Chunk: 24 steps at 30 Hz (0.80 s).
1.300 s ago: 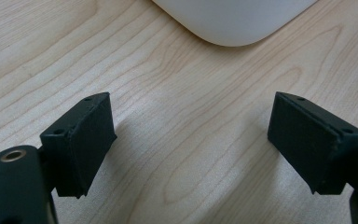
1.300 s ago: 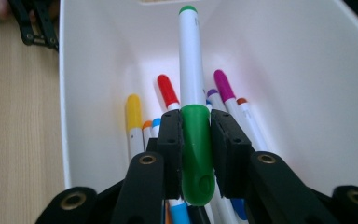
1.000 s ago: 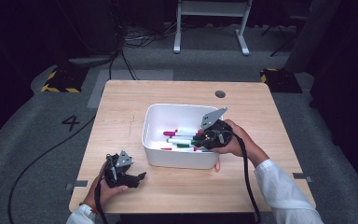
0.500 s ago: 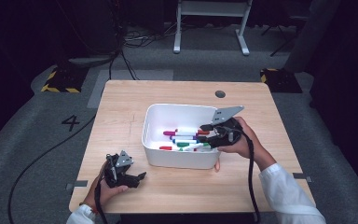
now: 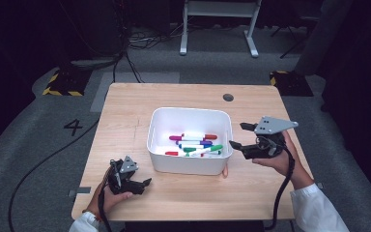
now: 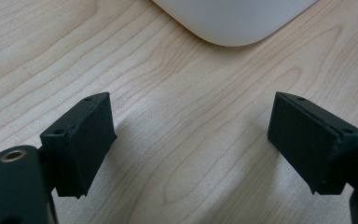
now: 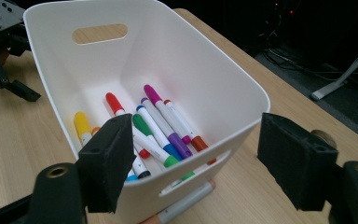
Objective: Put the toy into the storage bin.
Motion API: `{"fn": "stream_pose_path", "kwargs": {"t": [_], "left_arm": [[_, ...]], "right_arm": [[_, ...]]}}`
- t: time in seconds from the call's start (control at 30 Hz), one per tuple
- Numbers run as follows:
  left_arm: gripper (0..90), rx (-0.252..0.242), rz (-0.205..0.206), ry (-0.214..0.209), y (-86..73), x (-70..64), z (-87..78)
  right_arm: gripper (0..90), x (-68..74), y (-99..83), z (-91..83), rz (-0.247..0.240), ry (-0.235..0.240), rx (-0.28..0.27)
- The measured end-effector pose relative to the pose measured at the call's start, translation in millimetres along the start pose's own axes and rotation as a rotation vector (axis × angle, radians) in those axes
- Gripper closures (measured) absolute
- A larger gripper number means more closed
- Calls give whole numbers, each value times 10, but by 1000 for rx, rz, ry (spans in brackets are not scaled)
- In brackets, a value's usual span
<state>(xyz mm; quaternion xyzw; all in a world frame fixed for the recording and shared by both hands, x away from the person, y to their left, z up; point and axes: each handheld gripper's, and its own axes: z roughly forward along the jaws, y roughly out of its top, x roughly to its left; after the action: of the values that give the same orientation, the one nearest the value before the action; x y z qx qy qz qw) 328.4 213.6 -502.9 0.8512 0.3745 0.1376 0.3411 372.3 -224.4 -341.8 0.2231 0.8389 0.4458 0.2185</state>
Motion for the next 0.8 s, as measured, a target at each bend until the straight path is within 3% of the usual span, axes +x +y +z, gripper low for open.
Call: {"fn": "stream_pose_path", "kwargs": {"t": [0.17,0.27,0.33,0.5,0.57,0.63,0.8], "left_arm": [[147,1,0,0,0,-1,-2],[147,0,-1,0,0,0,0],[148,0,0,-1,0,1,0],[147,1,-1,-1,0,1,0],[147,1,-1,-1,0,1,0],[147,1,0,-2,0,2,0],[147,2,0,-2,0,2,0]], "right_arm": [[211,-15,-240,-157,20,-7,-16],[205,30,-463,-197,32,-23,8],[219,48,-625,-184,64,-8,16],[231,171,-1008,30,134,8,70],[239,222,-1116,148,133,-3,116],[246,254,-1189,250,168,3,144],[252,378,-1262,474,155,14,171]]}}
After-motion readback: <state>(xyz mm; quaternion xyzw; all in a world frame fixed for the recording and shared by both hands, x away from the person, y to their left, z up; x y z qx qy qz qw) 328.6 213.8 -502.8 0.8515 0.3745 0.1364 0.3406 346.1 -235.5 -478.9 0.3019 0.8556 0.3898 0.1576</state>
